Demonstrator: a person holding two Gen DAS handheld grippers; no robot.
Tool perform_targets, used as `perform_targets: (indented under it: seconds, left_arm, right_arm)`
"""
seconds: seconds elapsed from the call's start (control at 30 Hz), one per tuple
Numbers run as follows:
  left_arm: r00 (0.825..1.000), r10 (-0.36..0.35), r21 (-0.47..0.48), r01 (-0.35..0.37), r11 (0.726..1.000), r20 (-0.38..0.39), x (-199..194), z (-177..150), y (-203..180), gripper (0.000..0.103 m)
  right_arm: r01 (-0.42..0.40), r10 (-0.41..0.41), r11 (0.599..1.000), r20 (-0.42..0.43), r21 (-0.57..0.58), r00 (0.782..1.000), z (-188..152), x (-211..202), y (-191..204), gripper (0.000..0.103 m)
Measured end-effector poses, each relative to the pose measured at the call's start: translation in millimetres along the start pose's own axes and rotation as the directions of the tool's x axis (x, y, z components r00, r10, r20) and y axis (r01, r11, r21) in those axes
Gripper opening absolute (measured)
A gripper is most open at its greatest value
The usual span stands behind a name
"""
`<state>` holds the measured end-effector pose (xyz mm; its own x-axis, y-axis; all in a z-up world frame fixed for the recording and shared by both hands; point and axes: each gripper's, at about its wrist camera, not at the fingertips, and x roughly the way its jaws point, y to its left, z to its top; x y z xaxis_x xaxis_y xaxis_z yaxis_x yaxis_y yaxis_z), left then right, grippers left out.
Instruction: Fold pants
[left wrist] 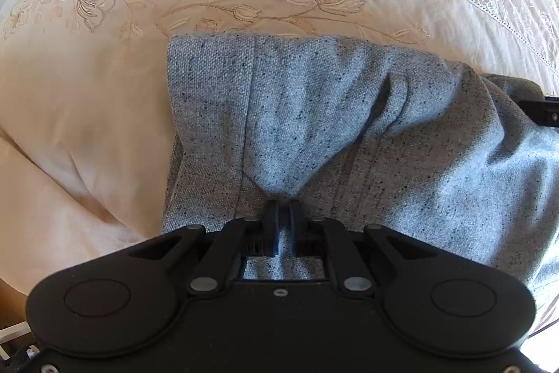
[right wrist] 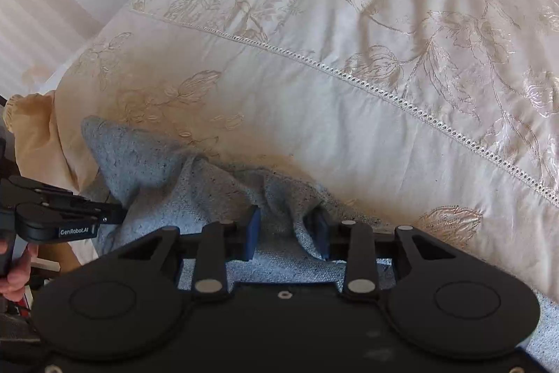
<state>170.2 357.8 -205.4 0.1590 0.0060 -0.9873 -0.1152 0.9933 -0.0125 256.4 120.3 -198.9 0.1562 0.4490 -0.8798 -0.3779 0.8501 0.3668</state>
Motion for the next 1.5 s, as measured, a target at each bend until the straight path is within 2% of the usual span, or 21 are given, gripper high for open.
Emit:
perform_targets:
  seconds: [0.2,0.23,0.3,0.33,0.43,0.5,0.57,0.63,0.77,0.83,0.87,0.9,0.93,0.97,1.03,1.13,1.23,1.27,1.33,1.43,1.5]
  left_arm:
    - [1.0,0.01,0.009,-0.01,1.0,0.009,0,1,-9,0.015]
    - [1.0,0.009,0.006,-0.009,1.0,0.011,0,0,-8,0.015]
    - [1.0,0.006,0.001,-0.006,1.0,0.011,1,-1,-8,0.015]
    - [1.0,0.005,-0.001,-0.005,1.0,0.011,1,-2,-8,0.015]
    - [1.0,-0.002,-0.008,0.003,1.0,0.008,-1,-5,-5,0.015]
    - [1.0,-0.014,-0.017,0.014,1.0,0.002,-3,-7,-4,0.015]
    - [1.0,-0.025,-0.019,0.025,1.0,0.0,-6,-12,-1,0.015]
    - [1.0,-0.03,0.002,0.03,1.0,-0.002,-8,-14,-1,0.015]
    - [0.999,-0.02,0.045,0.019,0.999,0.038,-31,-6,-5,0.015]
    - [0.995,-0.014,0.088,0.005,0.996,0.098,-46,4,-12,0.015]
    - [0.992,-0.017,0.108,0.003,0.994,0.129,-51,11,-17,0.015]
    - [0.988,-0.026,0.123,0.007,0.992,0.153,-54,19,-21,0.019]
    - [0.985,-0.03,0.13,0.008,0.991,0.169,-54,26,-24,0.026]
    - [0.984,-0.026,0.131,0.003,0.991,0.175,-51,32,-26,0.027]
    - [0.987,0.007,0.122,-0.027,0.992,0.162,-39,41,-24,0.027]
    - [0.993,0.095,0.092,-0.102,0.991,0.072,-11,39,-7,0.024]
    - [0.996,0.067,0.068,-0.071,0.995,0.054,1,30,7,0.019]
    - [0.994,0.094,0.08,-0.098,0.992,0.055,0,28,6,0.02]
    - [0.988,0.142,0.087,-0.148,0.985,0.065,0,25,7,0.036]
    - [0.99,0.126,0.041,-0.128,0.991,0.058,-2,24,19,0.042]
    - [0.993,0.105,0.006,-0.105,0.994,0.051,-7,27,23,0.039]
  right_arm:
    - [-0.087,0.076,0.969,0.052,0.23,0.996,6,4,-33,0.038]
    - [-0.083,0.068,0.966,0.07,0.246,0.995,6,4,-37,0.034]
    - [-0.029,0.012,0.972,0.073,0.234,0.997,4,5,-37,0.012]
    - [-0.018,0.003,0.975,0.067,0.22,0.998,3,4,-36,0.006]
    - [-0.013,-0.015,0.967,0.11,0.254,0.994,9,-6,-36,0.005]
    - [-0.027,-0.04,0.936,0.184,0.35,0.982,23,-16,-52,0.004]
    - [-0.044,-0.062,0.89,0.215,0.455,0.975,37,-18,-73,0.002]
    - [0.013,-0.106,0.907,0.196,0.422,0.975,48,-9,-76,0.002]
    - [0.018,-0.078,0.923,0.141,0.385,0.987,53,4,-73,0.004]
    - [-0.017,-0.06,0.922,0.187,0.386,0.98,51,-5,-71,0.016]
    - [-0.025,-0.06,0.919,0.202,0.393,0.978,49,-12,-71,0.033]
    - [-0.018,-0.069,0.92,0.208,0.392,0.976,48,-16,-70,0.035]
    - [0.003,-0.09,0.927,0.213,0.375,0.973,43,-24,-67,0.035]
    - [0.029,-0.111,0.936,0.217,0.35,0.97,41,-28,-62,0.035]
    - [0.072,-0.145,0.948,0.22,0.309,0.965,34,-36,-54,0.035]
    - [0.11,-0.175,0.95,0.206,0.292,0.963,16,-43,-41,0.035]
    - [0.152,-0.2,0.952,0.164,0.267,0.966,1,-36,-33,0.035]
    - [0.162,-0.203,0.952,0.139,0.259,0.969,-1,-29,-33,0.035]
    - [0.193,-0.229,0.947,0.116,0.258,0.967,0,-15,-40,0.034]
    - [0.258,-0.304,0.916,0.114,0.308,0.946,9,7,-61,0.032]
    - [0.263,-0.328,0.897,0.136,0.355,0.935,13,5,-71,0.032]
